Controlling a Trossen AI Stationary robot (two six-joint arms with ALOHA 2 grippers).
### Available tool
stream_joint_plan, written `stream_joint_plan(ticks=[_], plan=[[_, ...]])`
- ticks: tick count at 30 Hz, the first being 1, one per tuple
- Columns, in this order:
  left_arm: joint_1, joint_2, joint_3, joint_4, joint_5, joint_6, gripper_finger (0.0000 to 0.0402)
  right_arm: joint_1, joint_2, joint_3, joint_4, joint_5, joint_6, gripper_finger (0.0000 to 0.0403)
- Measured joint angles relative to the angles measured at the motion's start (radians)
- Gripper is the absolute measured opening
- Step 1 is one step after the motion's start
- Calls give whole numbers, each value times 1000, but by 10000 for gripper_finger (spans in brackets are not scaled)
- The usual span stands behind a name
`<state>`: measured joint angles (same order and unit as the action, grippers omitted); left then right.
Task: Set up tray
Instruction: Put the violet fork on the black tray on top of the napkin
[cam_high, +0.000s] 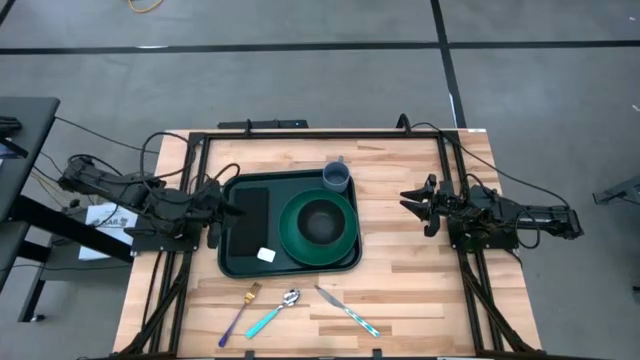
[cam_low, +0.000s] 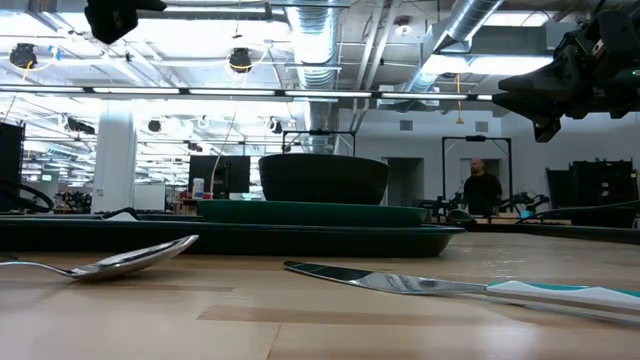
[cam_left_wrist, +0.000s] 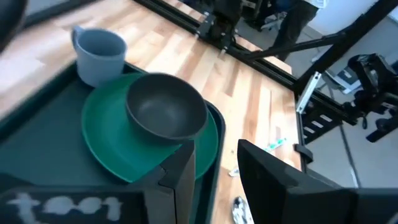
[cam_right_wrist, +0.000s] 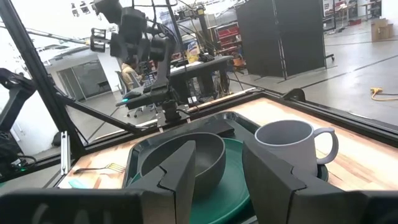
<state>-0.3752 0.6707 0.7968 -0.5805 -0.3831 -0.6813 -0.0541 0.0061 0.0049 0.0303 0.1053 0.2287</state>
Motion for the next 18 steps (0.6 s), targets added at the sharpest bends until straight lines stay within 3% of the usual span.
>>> stream_joint_plan(ticks=[9, 18], plan=[[-59, -17, -222, 183, 14, -150, 108, 0, 0, 0, 0, 0, 0, 123], [-83, -17, -276, 187, 26, -266, 108, 0, 0, 0, 0, 0, 0, 123]])
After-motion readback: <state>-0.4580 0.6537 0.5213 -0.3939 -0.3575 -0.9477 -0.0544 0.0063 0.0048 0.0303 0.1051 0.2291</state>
